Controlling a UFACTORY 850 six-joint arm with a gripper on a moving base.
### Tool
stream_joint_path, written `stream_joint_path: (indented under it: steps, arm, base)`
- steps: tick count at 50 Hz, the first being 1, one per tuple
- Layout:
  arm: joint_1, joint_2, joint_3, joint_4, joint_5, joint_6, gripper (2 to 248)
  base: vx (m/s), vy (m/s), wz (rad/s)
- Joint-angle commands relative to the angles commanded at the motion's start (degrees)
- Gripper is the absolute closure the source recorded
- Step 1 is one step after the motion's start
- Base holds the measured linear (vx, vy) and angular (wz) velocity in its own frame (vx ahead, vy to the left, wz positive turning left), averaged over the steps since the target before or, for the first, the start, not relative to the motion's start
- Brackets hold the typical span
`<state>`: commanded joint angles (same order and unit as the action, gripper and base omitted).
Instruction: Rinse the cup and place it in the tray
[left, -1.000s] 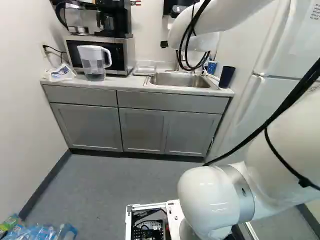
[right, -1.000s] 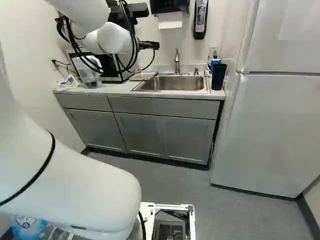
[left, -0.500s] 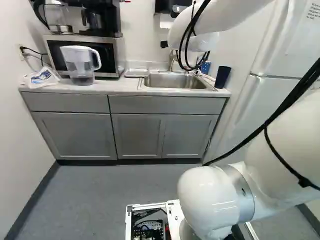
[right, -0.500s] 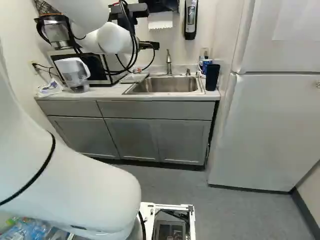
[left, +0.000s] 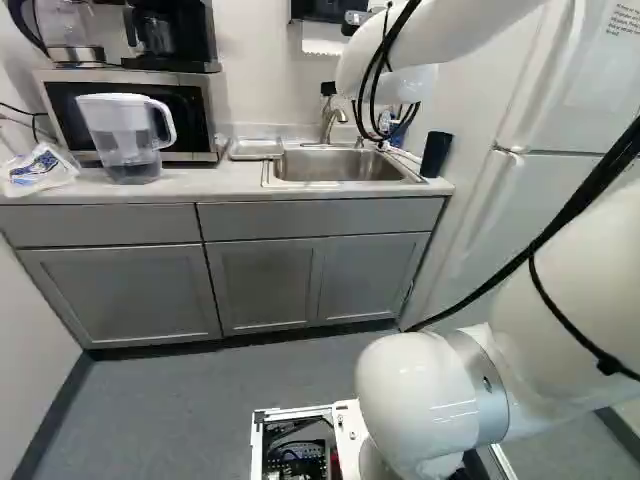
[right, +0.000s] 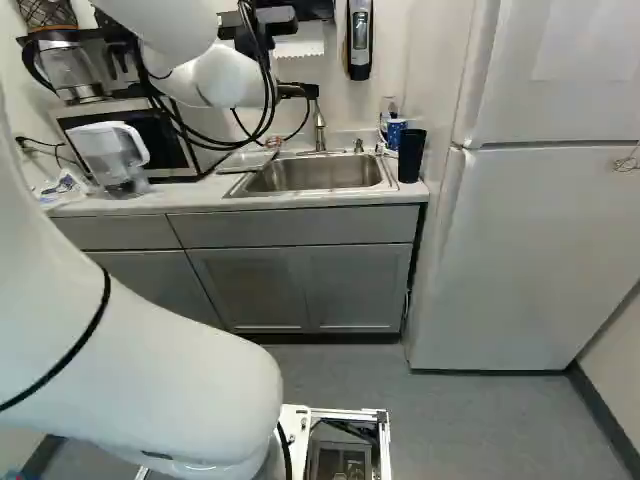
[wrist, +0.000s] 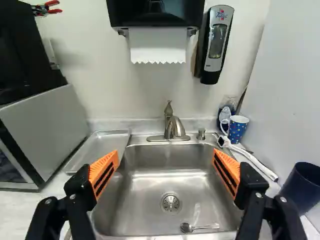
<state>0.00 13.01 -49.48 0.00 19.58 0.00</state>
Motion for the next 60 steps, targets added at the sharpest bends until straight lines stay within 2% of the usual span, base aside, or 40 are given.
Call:
stream_joint_path:
  steps: [60]
  arm:
    - [0.0,0.0,0.0,0.0,0.0,0.0,3]
  base:
    - [0.099,0.029,-0.208]
